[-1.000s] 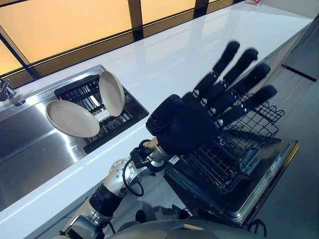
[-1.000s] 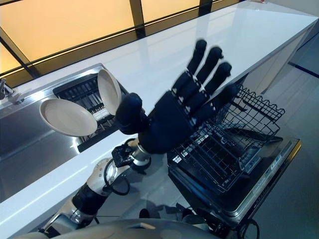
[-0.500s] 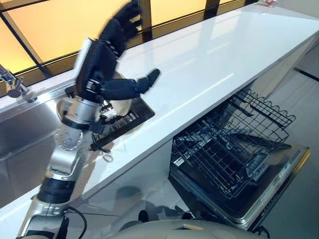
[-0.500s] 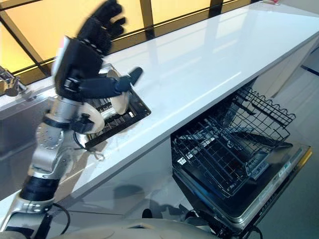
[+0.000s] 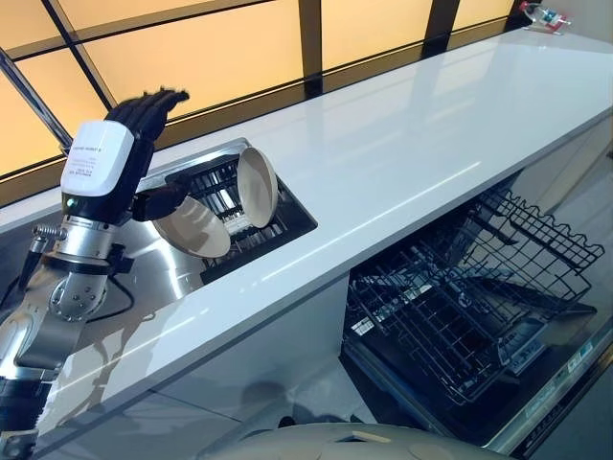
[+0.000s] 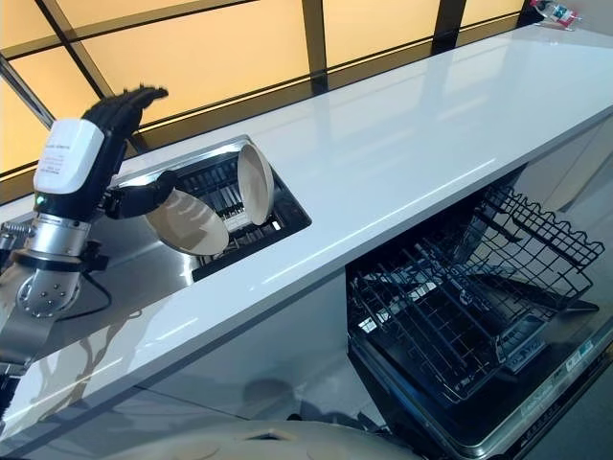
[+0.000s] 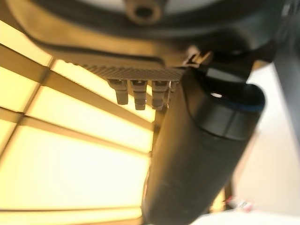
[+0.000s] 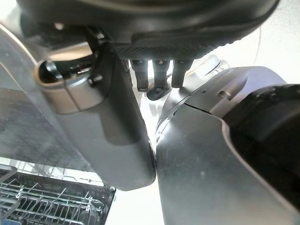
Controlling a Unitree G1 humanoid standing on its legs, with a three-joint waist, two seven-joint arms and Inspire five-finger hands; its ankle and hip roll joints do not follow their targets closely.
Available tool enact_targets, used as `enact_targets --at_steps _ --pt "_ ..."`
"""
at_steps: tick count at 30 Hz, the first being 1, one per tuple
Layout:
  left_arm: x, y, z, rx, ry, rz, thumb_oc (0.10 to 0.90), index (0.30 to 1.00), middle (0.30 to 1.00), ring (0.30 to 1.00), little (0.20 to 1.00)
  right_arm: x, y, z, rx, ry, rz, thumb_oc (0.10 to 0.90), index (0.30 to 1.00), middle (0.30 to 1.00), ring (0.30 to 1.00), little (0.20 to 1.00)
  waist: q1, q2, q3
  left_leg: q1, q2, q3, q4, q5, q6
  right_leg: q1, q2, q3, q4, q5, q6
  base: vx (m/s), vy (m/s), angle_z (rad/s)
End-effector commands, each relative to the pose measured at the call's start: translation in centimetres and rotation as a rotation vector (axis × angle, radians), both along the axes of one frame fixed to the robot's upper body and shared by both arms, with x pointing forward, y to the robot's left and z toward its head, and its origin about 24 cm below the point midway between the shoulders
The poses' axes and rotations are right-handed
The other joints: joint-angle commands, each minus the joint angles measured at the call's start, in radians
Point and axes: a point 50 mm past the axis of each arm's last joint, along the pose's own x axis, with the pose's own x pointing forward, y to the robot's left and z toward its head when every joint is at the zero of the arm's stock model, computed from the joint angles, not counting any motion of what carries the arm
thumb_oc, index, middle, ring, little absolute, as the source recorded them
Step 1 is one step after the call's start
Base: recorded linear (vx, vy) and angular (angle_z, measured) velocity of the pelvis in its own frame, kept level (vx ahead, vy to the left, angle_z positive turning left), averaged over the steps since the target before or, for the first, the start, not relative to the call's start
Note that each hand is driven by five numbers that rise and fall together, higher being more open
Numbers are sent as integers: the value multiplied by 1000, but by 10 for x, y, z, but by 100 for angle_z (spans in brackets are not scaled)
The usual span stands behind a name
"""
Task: Pick up plates and place into dishwasher.
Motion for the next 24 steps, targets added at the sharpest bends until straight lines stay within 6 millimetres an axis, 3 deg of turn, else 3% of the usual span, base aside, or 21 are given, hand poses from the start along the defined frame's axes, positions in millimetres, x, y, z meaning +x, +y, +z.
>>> enact_targets --at_steps 1,15,24 --pt "0 34 67 205 -189 176 800 900 900 900 900 22 21 -3 88 -35 -39 800 900 900 900 900 6 -12 10 53 -100 50 8 -117 58 -4 42 -3 9 -6 13 0 19 11" --pt "8 58 70 446 85 294 800 900 900 900 900 31 10 0 62 -29 -48 800 900 900 900 900 0 10 4 55 -101 52 8 -117 57 -6 37 1 9 -2 22 0 6 2" --pt "17 58 70 423 170 273 800 900 900 900 900 30 8 1 57 -20 -22 800 900 900 900 900 -10 13 1 57 -101 55 8 -119 58 -7 36 6 9 1 26 0 0 0"
